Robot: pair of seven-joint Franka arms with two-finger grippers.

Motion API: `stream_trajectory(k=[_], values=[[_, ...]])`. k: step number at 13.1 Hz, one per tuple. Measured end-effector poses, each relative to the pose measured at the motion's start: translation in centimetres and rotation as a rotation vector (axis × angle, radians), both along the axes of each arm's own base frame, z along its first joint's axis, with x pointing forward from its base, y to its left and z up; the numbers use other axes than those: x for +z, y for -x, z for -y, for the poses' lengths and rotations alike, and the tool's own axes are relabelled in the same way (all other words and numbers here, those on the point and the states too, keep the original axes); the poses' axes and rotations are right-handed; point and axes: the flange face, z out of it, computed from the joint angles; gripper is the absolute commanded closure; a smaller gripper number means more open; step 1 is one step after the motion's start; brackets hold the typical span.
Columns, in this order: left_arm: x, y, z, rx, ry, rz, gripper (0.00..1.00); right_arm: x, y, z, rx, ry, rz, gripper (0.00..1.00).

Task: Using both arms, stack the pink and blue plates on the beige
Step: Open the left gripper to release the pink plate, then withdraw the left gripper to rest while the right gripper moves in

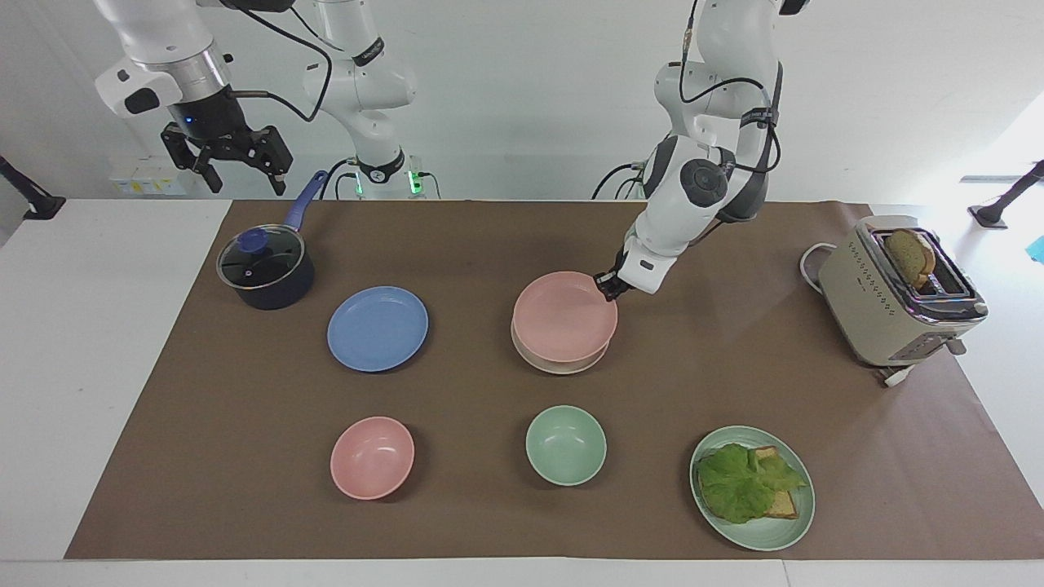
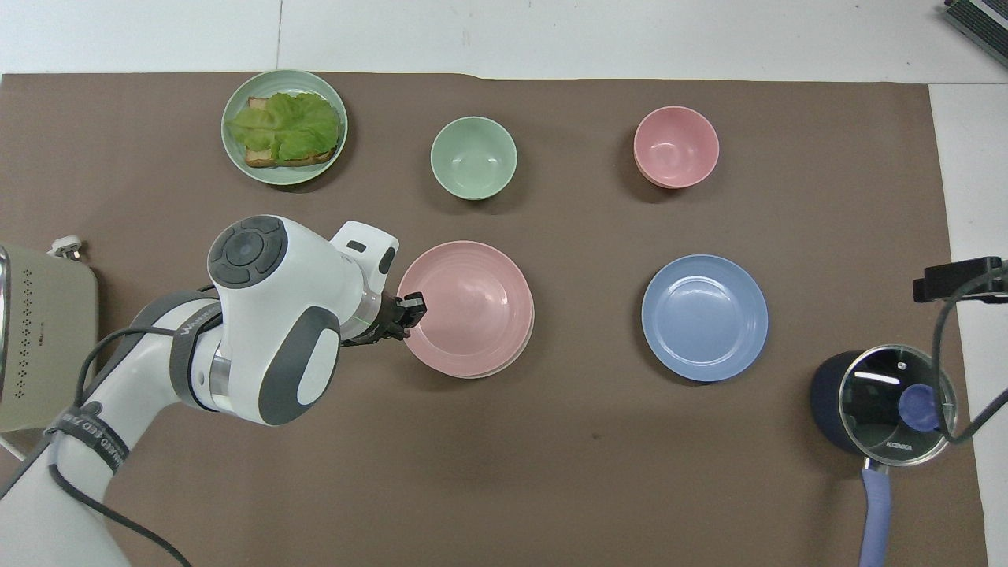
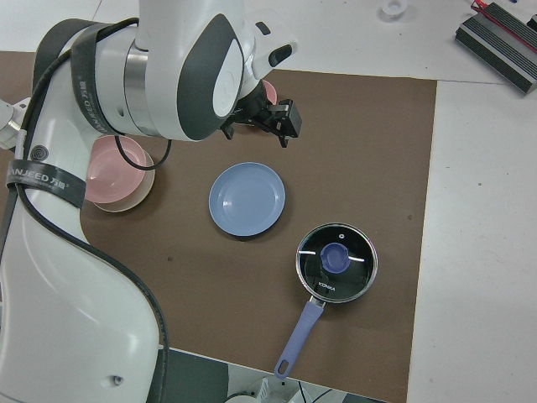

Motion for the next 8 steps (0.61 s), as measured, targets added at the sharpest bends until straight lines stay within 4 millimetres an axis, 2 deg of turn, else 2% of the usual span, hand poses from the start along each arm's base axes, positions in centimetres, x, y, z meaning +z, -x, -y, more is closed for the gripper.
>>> stream_trajectory(k=[6,8], values=[[-0.1,0.3,0.9,-0.01,0.006,0.015,0.0,0.0,0.0,0.0,0.0,0.0,0.0,0.0],[0.5,-0.2,-0.3,-0.018,-0.016,0.011,0.0,0.0,0.0,0.0,-0.001,0.0,0.0,0.0]])
